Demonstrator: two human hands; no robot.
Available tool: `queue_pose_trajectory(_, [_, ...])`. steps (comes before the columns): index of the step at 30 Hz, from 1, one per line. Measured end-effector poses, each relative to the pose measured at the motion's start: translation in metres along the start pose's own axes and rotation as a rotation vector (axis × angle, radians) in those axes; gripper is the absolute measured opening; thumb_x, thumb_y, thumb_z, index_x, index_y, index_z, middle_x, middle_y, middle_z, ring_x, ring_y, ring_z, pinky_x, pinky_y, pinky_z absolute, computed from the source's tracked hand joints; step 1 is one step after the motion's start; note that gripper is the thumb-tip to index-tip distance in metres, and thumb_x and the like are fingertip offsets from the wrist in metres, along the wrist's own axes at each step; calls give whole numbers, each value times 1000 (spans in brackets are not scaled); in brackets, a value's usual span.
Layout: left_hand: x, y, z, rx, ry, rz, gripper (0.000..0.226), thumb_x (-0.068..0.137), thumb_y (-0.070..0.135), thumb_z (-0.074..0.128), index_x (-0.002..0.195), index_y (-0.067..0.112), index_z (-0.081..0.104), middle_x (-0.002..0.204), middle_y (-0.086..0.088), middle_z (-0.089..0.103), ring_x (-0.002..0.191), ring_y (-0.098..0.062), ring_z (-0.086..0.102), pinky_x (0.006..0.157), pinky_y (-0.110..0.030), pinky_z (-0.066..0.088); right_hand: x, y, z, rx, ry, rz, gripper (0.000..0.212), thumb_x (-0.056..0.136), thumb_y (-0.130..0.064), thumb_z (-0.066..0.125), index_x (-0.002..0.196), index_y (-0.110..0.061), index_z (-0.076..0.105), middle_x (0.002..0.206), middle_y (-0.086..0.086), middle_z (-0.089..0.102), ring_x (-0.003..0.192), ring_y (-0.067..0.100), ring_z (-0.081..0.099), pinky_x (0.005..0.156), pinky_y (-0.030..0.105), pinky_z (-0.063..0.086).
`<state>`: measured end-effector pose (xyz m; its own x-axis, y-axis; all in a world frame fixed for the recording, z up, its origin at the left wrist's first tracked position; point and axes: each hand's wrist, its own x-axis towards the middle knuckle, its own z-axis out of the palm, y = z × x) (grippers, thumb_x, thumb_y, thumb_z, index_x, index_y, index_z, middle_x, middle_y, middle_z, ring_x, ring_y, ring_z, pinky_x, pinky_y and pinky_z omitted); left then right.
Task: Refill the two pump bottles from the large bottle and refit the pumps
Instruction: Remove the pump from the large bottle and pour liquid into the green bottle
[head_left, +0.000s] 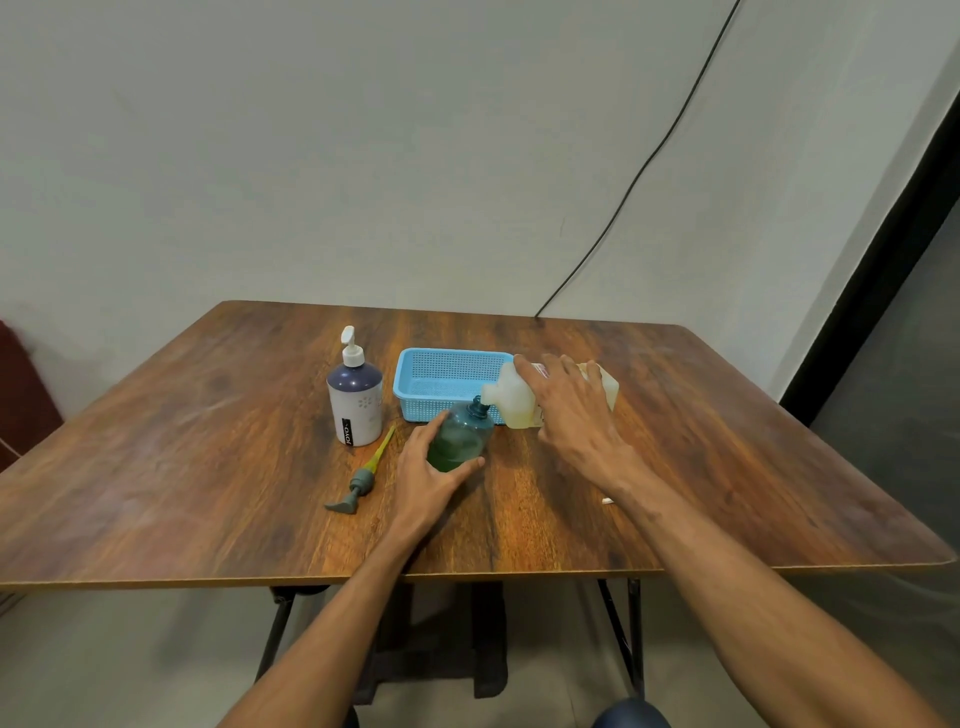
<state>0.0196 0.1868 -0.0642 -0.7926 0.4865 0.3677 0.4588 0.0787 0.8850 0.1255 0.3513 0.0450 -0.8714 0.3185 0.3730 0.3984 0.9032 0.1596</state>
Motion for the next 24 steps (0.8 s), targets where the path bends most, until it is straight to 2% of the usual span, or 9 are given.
queue_pose_trajectory(14, [-2, 4, -2, 8, -2, -13, 81, 76, 33, 86, 145, 29, 45, 138, 3, 52, 127, -11, 49, 108, -38, 47, 1, -1, -1, -20, -8, -2, 97, 73, -23, 83, 153, -25, 29, 144, 13, 48, 136, 38, 41, 112, 63, 29])
queue_pose_trajectory(24, [-2, 5, -2, -6, 1, -7, 80, 76, 31, 86, 145, 25, 46, 136, 3, 53, 125, -11, 50, 105, -31, 46, 1, -2, -1, -30, -5, -2, 96, 74, -23, 83, 153, -25, 29, 144, 14, 48, 136, 38, 41, 111, 63, 29])
